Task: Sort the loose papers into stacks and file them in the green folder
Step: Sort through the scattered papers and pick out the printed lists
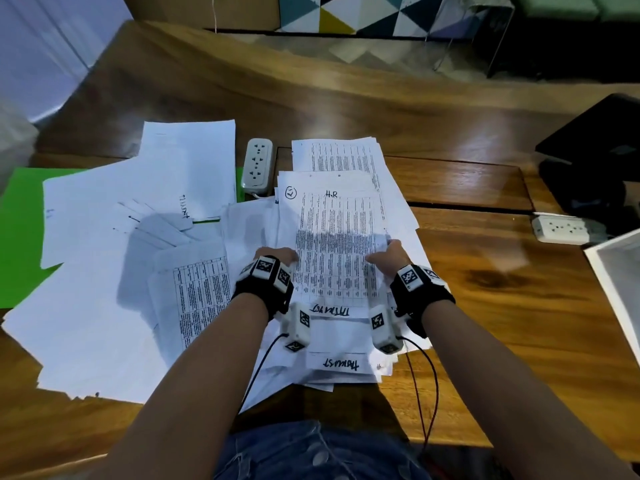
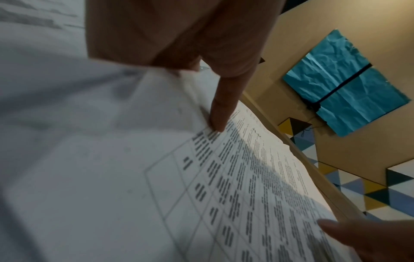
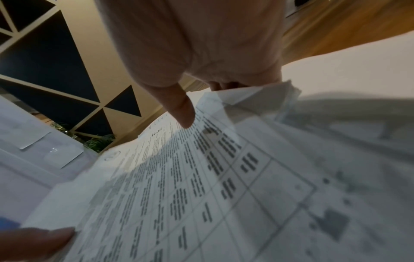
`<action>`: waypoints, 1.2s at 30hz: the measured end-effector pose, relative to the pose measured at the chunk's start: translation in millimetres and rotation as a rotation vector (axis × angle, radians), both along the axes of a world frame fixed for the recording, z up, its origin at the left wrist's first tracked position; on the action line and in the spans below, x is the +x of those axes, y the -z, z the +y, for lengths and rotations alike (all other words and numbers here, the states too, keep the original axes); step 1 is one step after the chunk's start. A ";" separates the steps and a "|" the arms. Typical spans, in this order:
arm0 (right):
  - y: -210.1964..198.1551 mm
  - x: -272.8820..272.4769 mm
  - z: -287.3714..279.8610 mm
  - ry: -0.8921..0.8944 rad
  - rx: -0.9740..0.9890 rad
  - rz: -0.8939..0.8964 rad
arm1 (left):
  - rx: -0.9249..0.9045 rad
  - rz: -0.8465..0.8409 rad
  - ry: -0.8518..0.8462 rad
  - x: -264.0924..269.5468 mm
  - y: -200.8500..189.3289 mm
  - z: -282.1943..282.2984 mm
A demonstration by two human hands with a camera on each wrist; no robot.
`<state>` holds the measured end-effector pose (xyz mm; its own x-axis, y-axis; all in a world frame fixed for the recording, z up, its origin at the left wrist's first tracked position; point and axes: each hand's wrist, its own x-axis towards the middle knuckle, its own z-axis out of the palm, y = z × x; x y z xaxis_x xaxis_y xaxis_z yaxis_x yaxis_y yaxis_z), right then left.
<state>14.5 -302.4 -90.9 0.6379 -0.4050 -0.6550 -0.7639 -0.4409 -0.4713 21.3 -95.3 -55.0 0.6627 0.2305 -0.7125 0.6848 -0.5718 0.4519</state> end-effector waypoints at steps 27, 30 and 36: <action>4.9 -3.7 30.5 -0.047 -0.351 -0.066 | 0.092 -0.127 0.196 -13.4 11.9 59.9; 6.1 -6.9 29.5 -0.153 -0.394 -0.129 | -0.012 -0.102 0.113 -8.5 14.7 52.5; 1.9 -2.4 18.5 -0.238 -0.240 -0.053 | -0.200 -0.084 -0.121 5.8 18.2 32.6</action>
<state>12.1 -283.9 -92.9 0.7636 -0.3791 -0.5227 -0.6035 -0.7070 -0.3688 27.1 -62.7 -73.2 0.6976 0.1717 -0.6956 0.6983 -0.3807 0.6062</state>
